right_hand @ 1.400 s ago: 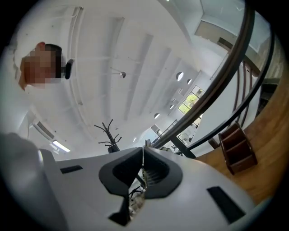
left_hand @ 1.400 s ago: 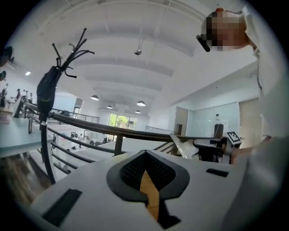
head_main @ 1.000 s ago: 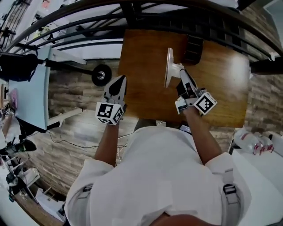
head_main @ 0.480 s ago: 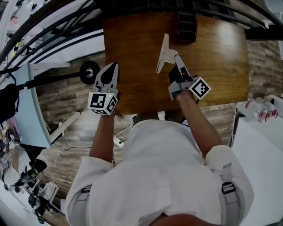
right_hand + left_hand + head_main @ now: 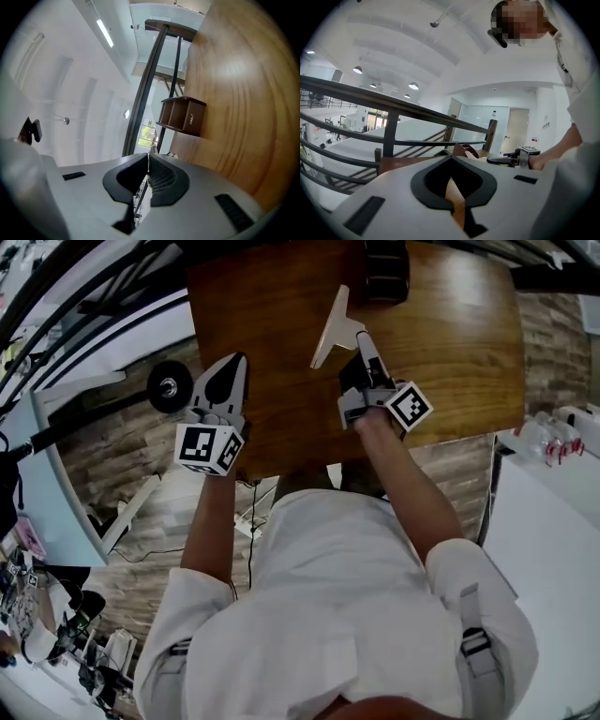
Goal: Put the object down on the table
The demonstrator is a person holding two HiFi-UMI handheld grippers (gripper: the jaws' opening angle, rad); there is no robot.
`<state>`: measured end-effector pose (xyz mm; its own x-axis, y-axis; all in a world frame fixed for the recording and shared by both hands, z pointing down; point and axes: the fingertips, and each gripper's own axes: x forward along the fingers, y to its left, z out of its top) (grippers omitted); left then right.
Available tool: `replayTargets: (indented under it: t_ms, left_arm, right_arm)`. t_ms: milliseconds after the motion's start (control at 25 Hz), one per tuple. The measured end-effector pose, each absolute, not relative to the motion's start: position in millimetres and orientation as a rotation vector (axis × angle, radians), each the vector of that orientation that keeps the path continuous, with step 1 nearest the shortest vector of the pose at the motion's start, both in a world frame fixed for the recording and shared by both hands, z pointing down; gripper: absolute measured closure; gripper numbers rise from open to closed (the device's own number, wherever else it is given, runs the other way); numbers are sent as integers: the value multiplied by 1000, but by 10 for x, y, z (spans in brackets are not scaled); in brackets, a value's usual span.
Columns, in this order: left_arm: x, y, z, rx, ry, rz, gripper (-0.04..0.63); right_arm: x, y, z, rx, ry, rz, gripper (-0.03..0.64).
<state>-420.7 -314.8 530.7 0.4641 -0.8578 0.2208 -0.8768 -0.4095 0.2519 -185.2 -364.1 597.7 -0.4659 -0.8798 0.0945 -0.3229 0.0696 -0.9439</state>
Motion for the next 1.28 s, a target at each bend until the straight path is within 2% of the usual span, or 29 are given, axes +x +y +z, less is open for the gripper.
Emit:
replayTargets:
  t_ms: [560, 1280]
  left_arm:
    - [-4129, -3081, 5530, 2381, -1378, 47, 583]
    - [-4009, -2986, 5622, 2374, -1329, 33, 582]
  right_arm:
    - [-1866, -3586, 6629, -1317, 1569, -1527, 589]
    - [-1908, -3606, 6898, -1405, 1521, -1563, 589]
